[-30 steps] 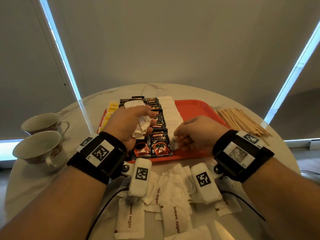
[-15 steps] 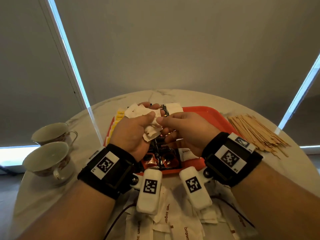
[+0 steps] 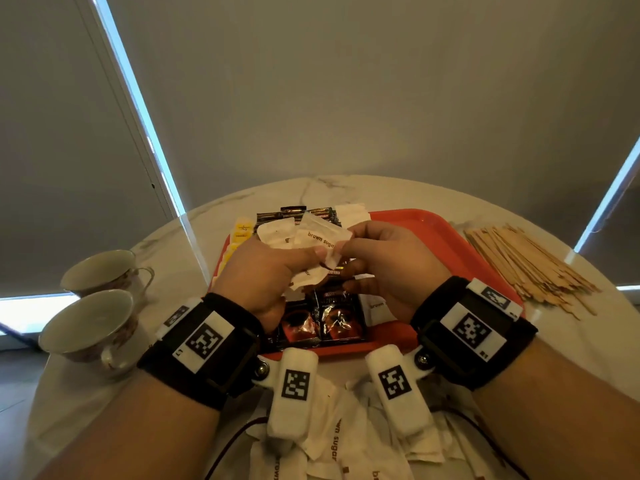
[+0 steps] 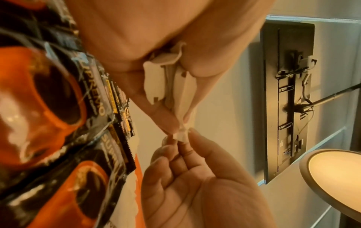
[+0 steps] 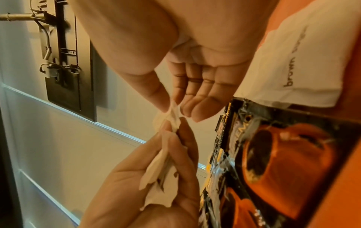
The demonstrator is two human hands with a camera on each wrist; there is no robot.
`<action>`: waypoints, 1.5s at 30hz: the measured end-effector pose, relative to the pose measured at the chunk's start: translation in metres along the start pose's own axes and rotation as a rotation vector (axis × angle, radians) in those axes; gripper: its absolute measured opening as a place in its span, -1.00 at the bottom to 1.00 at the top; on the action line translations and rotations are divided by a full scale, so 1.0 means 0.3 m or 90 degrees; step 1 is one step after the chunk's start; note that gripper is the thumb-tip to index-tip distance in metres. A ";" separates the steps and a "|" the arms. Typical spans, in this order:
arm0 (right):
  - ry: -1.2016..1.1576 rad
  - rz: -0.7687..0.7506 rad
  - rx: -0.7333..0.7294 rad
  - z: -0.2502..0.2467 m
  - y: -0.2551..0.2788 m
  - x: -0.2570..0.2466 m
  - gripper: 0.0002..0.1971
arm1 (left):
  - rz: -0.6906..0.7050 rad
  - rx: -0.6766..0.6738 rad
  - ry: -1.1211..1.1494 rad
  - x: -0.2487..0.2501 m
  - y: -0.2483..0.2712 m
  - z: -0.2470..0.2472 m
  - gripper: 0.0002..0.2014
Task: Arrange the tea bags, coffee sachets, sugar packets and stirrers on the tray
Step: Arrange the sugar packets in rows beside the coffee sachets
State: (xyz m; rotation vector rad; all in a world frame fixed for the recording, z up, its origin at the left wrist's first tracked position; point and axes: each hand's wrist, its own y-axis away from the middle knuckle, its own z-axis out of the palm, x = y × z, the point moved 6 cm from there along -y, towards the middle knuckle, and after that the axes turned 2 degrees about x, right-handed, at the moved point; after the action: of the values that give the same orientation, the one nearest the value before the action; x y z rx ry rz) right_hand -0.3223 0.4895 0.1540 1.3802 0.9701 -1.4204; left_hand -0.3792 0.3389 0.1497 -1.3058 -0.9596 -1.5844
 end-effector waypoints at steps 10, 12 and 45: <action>0.010 -0.076 0.047 -0.049 0.005 -0.028 -0.88 | -0.011 0.002 0.008 0.015 0.021 0.028 -0.83; 0.012 -0.079 0.029 -0.052 0.015 -0.049 -0.91 | -0.022 -0.007 0.010 0.009 0.030 0.042 -0.77; 0.305 0.075 0.051 -0.146 0.110 0.028 -0.89 | -0.111 0.049 0.083 -0.007 0.032 0.017 -0.73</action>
State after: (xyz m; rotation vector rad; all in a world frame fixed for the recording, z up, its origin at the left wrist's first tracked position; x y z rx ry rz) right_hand -0.2778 0.5213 0.1443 1.8553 1.1150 -1.0690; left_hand -0.3684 0.3408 0.1491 -1.0757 -1.0644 -1.7243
